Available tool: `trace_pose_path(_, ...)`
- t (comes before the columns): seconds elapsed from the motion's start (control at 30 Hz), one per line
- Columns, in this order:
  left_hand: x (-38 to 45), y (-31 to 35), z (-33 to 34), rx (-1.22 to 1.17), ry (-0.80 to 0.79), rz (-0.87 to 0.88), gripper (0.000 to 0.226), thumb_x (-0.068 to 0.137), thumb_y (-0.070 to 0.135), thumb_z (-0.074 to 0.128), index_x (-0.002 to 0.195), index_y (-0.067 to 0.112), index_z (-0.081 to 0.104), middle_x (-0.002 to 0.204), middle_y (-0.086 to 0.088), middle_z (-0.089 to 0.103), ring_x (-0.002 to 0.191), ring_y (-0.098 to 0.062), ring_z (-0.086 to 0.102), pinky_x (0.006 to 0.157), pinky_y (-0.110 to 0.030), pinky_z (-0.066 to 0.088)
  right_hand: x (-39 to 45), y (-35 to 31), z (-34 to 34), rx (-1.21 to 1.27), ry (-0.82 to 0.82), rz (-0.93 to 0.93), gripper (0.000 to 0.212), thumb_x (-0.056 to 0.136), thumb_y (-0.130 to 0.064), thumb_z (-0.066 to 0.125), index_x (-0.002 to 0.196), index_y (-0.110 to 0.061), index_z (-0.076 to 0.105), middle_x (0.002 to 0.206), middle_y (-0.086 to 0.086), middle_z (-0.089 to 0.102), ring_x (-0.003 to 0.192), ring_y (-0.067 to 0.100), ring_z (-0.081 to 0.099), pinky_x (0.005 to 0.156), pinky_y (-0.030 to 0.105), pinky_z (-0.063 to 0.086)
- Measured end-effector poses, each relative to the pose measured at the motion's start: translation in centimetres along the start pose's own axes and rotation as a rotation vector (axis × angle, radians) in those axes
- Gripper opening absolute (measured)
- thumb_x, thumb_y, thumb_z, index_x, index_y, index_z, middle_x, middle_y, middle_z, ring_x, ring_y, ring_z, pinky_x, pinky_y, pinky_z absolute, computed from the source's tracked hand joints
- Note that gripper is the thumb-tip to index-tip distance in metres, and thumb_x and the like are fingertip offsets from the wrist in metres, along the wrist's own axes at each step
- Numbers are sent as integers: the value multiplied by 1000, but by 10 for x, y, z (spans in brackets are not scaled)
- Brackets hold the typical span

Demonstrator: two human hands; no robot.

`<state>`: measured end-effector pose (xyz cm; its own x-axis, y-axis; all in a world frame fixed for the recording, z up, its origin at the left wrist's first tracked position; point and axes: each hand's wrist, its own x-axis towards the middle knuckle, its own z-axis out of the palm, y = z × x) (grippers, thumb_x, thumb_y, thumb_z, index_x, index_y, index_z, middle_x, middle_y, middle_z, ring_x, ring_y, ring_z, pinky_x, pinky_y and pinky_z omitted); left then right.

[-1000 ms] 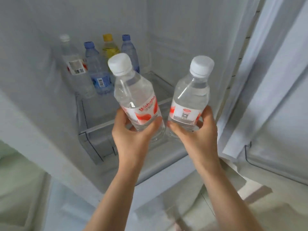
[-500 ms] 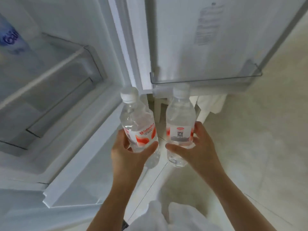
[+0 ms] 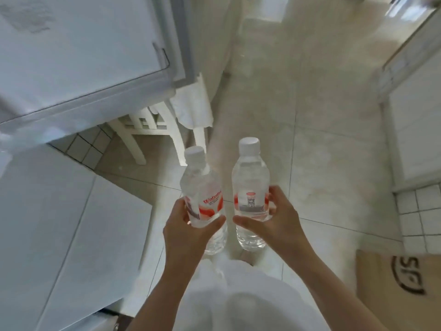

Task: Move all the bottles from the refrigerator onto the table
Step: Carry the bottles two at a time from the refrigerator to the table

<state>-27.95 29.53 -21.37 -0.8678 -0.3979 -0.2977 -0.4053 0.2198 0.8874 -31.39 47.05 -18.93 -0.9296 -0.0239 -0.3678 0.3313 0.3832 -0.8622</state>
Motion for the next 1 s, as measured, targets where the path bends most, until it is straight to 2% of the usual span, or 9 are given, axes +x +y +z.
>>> trace_pose_path(0.07,3,9,37,19,-39,-12,57,58,27,92,106,28,61,97,12,72,88,-7,70,85,-36,59,11,15,-33,12,33,41,74,55,-33,92,116,-26,52,108,-10,67,97,11,68,89,41,56)
trace_pose_path(0.17,8,22,78,47,-73,-20,60,57,28,92,108,24,61,98,10,72,89,-11,70,85,-38,59,25,30,-71,31,85,89,74,53,-35,92,115,-29,52,106,-15,66,97,10,67,89,39,56)
trace_pose_path(0.33,31,41,125,76,-81,-39,53,57,26,92,97,33,57,92,14,69,85,-6,68,78,-28,58,59,40,-113,79,140,164,74,53,-35,91,116,-29,51,106,-17,64,98,8,65,90,40,55)
trace_pose_path(0.47,66,56,148,91,-82,-43,55,58,24,92,100,29,57,93,13,68,85,-7,68,71,-22,54,97,38,-131,97,151,189,74,55,-31,91,117,-27,50,106,-17,62,99,8,64,90,37,55)
trace_pose_path(0.67,157,81,186,94,-74,-67,63,57,26,93,107,23,55,99,6,67,91,-16,68,79,-35,59,188,15,-146,85,156,189,74,56,-28,91,117,-26,48,106,-16,60,101,12,63,91,35,54)
trace_pose_path(0.9,262,133,209,65,-53,-41,64,56,26,93,109,19,57,99,4,69,90,-17,69,83,-42,60,292,-32,-158,62,162,172,72,56,-33,90,115,-30,48,104,-19,60,99,7,63,89,35,55)
trace_pose_path(1.0,296,149,214,44,-35,-44,68,49,37,91,105,20,57,96,5,70,88,-17,70,81,-43,60,326,-47,-160,68,152,177,72,57,-32,90,116,-28,48,105,-19,60,98,5,63,88,34,56)
